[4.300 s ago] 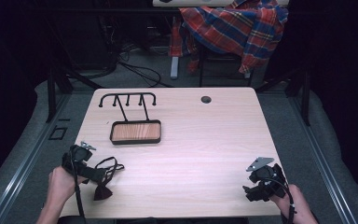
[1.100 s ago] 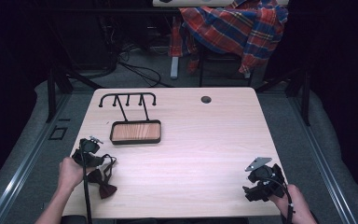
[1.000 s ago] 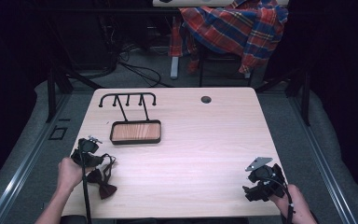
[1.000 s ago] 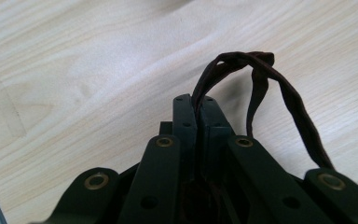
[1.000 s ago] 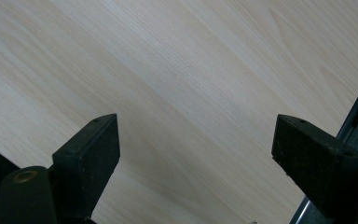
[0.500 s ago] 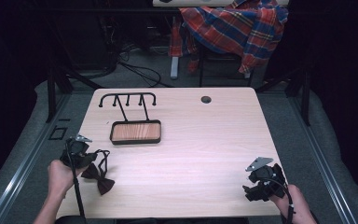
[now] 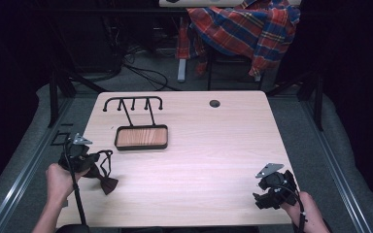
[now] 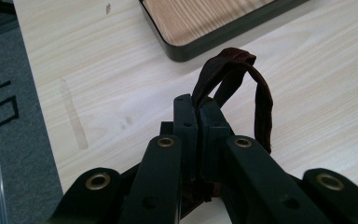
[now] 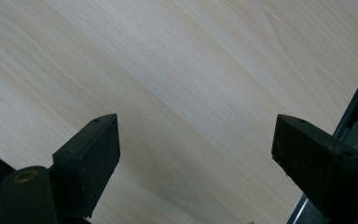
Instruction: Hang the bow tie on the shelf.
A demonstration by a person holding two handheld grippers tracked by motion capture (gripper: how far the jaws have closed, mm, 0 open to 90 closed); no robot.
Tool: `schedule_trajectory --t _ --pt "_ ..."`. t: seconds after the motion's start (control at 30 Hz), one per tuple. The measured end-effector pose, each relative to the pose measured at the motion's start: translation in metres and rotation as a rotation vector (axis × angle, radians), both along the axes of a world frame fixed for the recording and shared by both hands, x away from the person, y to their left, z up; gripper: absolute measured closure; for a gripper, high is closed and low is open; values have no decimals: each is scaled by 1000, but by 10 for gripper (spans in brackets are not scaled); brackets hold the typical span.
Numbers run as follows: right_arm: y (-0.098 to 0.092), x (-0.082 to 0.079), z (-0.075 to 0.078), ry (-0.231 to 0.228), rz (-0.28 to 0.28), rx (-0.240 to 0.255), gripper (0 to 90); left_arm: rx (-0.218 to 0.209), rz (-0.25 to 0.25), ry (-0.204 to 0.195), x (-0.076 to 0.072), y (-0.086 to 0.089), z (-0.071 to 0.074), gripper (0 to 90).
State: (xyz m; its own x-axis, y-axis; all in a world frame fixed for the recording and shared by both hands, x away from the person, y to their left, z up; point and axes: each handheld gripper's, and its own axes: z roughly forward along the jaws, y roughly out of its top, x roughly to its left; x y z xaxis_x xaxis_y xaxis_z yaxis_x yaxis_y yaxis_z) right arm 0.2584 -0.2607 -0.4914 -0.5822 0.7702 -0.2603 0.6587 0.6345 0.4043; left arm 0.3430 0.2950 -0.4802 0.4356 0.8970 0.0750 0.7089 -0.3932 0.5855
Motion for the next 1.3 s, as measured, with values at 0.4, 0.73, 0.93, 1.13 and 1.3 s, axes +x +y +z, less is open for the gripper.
schedule_trajectory --t 0.4,0.73,0.93,1.13,1.3 --pt "-1 0 0 0 -9 8 150 15 -13 -34 6 -7 15 880" --pt "-1 3 -1 -10 -44 31 151 -18 -30 -67 19 -16 30 879" --pt "-1 3 0 -5 -37 13 151 4 -52 -79 26 -24 35 879" --pt "0 3 0 1 -22 4 150 -1 -39 -99 33 -24 41 879" --pt "-1 2 0 -7 -30 14 150 1 -38 -111 36 -23 46 879"
